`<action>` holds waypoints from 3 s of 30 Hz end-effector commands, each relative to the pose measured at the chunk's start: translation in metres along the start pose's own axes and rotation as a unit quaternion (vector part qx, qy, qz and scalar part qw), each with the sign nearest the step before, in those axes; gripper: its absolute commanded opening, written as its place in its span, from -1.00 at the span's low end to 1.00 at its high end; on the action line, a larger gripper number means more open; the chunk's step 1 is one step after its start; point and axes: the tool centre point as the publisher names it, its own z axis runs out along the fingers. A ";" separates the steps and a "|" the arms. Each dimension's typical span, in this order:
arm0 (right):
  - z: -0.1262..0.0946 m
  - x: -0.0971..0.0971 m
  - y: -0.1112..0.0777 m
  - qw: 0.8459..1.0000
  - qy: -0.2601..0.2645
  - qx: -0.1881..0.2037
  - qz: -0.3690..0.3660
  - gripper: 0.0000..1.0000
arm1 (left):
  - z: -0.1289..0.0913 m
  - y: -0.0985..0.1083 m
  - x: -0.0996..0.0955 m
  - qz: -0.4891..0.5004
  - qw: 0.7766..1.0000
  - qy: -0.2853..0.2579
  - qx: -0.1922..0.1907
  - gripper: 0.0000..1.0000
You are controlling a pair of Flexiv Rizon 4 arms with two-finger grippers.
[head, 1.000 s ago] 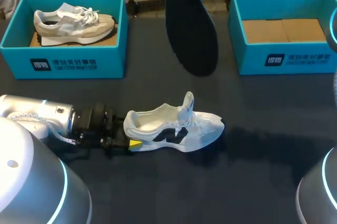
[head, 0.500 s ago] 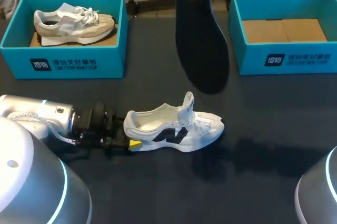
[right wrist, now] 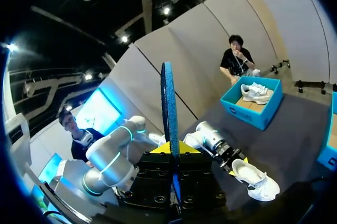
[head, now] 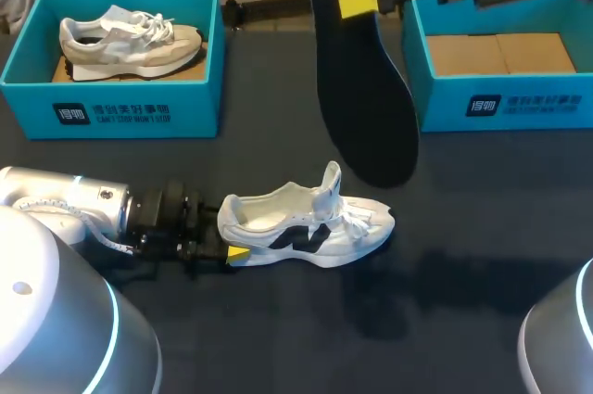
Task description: Take the shoe out of the shoebox, open the shoe tongue, remove and reinsert the insole, then place the shoe into the shoebox
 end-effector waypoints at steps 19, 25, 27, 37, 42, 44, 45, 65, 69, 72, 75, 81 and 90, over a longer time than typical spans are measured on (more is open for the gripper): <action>-0.011 -0.001 -0.030 1.000 -0.006 -0.003 -0.008 -1.00 | 0.000 0.002 0.000 0.000 1.000 -0.002 0.000 -1.00; -0.010 -0.002 -0.030 1.000 -0.014 -0.001 -0.010 -1.00 | 0.000 0.002 0.000 0.000 1.000 -0.002 0.000 -1.00; -0.010 -0.002 -0.030 1.000 -0.014 -0.001 -0.010 -1.00 | 0.000 0.002 0.000 0.000 1.000 -0.002 0.000 -1.00; -0.010 -0.002 -0.030 1.000 -0.014 -0.001 -0.010 -1.00 | 0.000 0.002 0.000 0.000 1.000 -0.002 0.000 -1.00; -0.010 -0.002 -0.030 1.000 -0.014 -0.001 -0.010 -1.00 | 0.000 0.002 0.000 0.000 1.000 -0.002 0.000 -1.00; -0.010 -0.002 -0.030 1.000 -0.014 -0.001 -0.010 -1.00 | -0.002 0.002 -0.001 0.000 1.000 -0.006 -0.014 -1.00; -0.010 -0.002 -0.030 1.000 -0.014 -0.001 -0.010 -1.00 | -0.003 0.002 -0.002 -0.003 1.000 -0.005 -0.017 -1.00; -0.010 -0.002 -0.030 1.000 -0.014 -0.001 -0.010 -1.00 | -0.033 -0.022 0.005 -0.033 0.994 0.024 -0.096 1.00; -0.010 -0.002 -0.030 1.000 -0.014 -0.001 -0.010 -1.00 | -0.039 -0.026 0.007 -0.036 0.991 0.031 -0.126 1.00; -0.010 -0.002 -0.030 1.000 -0.014 -0.001 -0.010 -1.00 | -0.041 -0.026 0.008 -0.038 0.990 0.032 -0.135 1.00; -0.010 -0.002 -0.030 1.000 -0.014 -0.001 -0.010 -1.00 | -0.041 -0.026 0.008 -0.038 0.990 0.032 -0.135 1.00; -0.010 -0.002 -0.030 1.000 -0.014 -0.001 -0.010 -1.00 | -0.041 -0.026 0.008 -0.038 0.990 0.032 -0.135 1.00; -0.010 -0.002 -0.030 1.000 -0.014 -0.001 -0.010 -1.00 | -0.043 -0.036 0.008 -0.027 0.980 0.008 -0.197 1.00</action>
